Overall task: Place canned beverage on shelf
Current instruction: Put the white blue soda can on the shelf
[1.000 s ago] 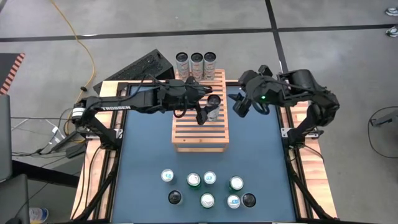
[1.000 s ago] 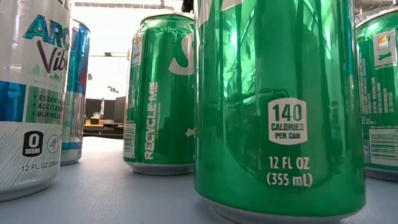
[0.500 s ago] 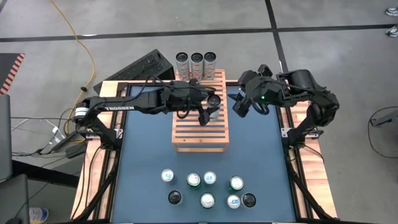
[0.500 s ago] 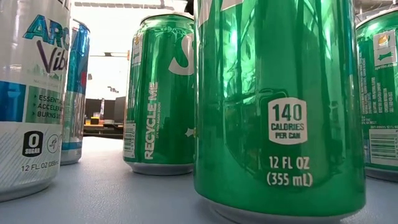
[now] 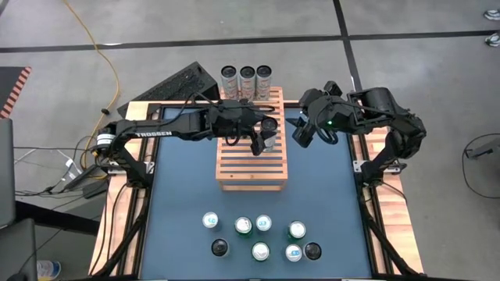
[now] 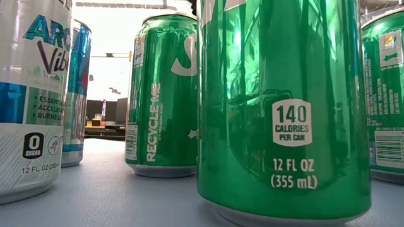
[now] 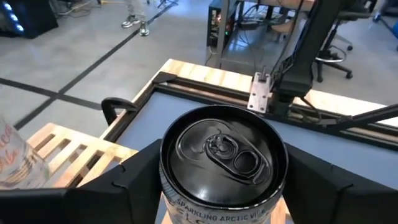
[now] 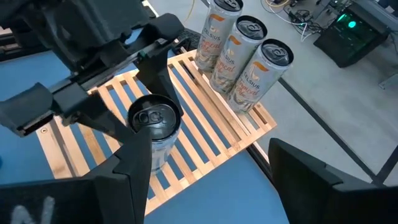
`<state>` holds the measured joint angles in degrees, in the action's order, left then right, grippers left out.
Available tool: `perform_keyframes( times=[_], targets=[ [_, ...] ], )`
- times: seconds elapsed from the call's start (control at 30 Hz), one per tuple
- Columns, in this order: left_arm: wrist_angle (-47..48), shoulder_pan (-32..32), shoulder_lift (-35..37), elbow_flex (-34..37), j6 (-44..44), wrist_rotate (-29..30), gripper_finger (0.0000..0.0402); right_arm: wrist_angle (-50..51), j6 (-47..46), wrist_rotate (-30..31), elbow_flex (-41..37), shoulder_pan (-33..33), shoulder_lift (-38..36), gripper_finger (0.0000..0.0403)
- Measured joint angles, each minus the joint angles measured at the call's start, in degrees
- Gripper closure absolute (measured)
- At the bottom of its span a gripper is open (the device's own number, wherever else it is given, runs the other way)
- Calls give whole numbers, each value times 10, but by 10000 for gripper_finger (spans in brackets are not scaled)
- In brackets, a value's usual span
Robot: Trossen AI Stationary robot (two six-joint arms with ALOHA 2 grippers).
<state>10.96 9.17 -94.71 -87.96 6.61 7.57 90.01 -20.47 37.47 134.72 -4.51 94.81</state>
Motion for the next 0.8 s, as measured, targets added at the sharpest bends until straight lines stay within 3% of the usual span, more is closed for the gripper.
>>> perform_keyframes(
  times=[0.1, 0.2, 0.53, 0.67, 0.8],
  targets=[
    [0, 1, 3, 0, 0, -32, 159, 0, 0, 0, 0, 0, 0, 138],
    [10, 2, 22, 2, 4, -108, 159, 0, 5, 0, 0, 0, -5, 138],
    [-11, 39, 129, -14, 2, -522, 153, -15, 27, -4, -1, -4, -29, 138],
    [-116, 45, 156, -14, 23, -634, 152, -97, 93, -59, 0, -31, -41, 138],
    [-292, 37, 177, -14, 102, -724, 151, -212, 205, -171, 0, -68, -41, 138]
  ],
)
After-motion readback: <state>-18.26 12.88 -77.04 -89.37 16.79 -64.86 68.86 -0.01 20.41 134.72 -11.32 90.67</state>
